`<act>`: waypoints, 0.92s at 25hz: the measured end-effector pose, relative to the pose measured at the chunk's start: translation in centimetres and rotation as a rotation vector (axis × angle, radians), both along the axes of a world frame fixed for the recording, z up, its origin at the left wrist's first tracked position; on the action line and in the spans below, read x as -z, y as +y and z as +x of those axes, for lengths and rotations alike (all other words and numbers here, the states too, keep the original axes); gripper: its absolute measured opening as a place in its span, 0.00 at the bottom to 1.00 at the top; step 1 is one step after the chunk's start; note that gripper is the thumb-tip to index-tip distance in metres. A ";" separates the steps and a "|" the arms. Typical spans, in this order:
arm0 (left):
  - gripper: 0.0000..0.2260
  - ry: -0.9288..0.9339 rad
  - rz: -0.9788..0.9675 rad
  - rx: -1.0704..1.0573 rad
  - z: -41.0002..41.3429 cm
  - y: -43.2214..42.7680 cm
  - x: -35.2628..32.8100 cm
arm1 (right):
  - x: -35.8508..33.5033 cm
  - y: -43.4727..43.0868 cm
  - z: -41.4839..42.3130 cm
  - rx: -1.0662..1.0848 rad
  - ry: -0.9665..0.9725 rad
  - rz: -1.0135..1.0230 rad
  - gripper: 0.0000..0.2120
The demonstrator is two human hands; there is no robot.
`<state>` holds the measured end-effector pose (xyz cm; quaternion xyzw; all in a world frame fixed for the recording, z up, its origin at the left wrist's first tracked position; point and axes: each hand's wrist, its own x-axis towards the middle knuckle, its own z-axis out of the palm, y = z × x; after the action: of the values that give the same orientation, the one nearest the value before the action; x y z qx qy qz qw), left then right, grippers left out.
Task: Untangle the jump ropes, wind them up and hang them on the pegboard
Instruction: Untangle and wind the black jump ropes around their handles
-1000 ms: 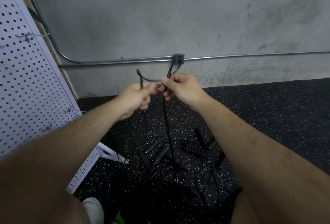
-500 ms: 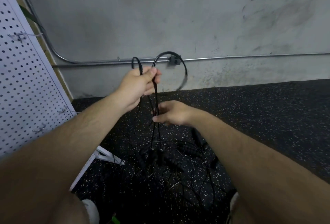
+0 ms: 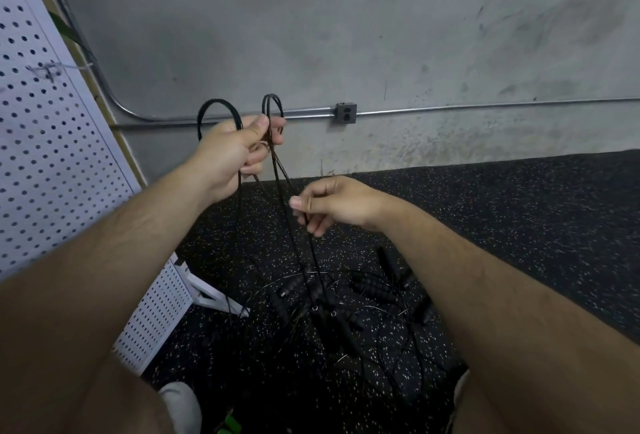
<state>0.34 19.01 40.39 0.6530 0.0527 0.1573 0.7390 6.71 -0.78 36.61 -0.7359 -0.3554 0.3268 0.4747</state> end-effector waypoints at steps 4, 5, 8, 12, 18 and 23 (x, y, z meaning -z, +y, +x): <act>0.11 0.077 -0.001 0.098 -0.7 -1.3 0.9 | 0.7 1.3 -0.1 0.038 -0.018 0.059 0.15; 0.11 0.081 0.005 0.117 -0.7 -1.8 1.2 | 0.8 1.6 -0.2 0.036 -0.033 0.055 0.13; 0.11 0.073 0.019 0.123 -0.7 -2.6 1.4 | 0.9 1.9 -0.4 0.063 -0.110 0.006 0.11; 0.12 0.073 0.071 0.068 -0.7 -1.3 1.8 | -0.6 1.7 -0.7 0.211 -0.239 0.072 0.12; 0.08 0.254 0.302 0.176 -1.4 -1.4 6.2 | -3.7 1.6 0.1 0.467 -0.223 0.353 0.11; 0.06 0.267 0.318 0.106 -0.6 -3.7 7.1 | -3.7 1.2 0.3 0.480 -0.123 0.451 0.09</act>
<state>-0.29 15.34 33.26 0.7783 0.0900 0.0366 0.6204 7.03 0.46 40.33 -0.6934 -0.2633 0.0737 0.6667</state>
